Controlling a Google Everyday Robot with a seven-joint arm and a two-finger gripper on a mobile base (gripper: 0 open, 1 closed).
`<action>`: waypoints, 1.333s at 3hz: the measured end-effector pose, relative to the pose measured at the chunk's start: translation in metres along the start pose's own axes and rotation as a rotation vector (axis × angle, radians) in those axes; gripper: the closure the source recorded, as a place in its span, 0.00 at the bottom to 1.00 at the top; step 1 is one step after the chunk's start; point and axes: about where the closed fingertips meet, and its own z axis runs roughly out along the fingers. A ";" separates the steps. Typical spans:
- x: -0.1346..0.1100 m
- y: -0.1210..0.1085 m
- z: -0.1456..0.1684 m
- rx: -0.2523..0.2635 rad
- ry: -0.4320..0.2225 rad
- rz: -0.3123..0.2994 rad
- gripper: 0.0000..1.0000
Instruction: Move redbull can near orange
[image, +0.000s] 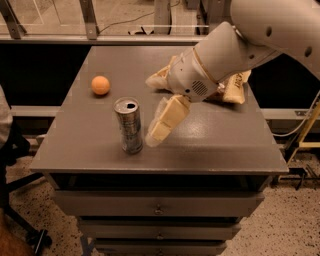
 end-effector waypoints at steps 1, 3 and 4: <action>-0.002 -0.002 0.010 0.006 -0.040 0.014 0.00; -0.010 -0.003 0.029 -0.012 -0.086 0.016 0.00; -0.020 -0.002 0.036 -0.022 -0.104 0.002 0.00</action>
Offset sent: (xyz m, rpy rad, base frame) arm 0.0087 0.0198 -0.0185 0.1029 0.0384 -0.0263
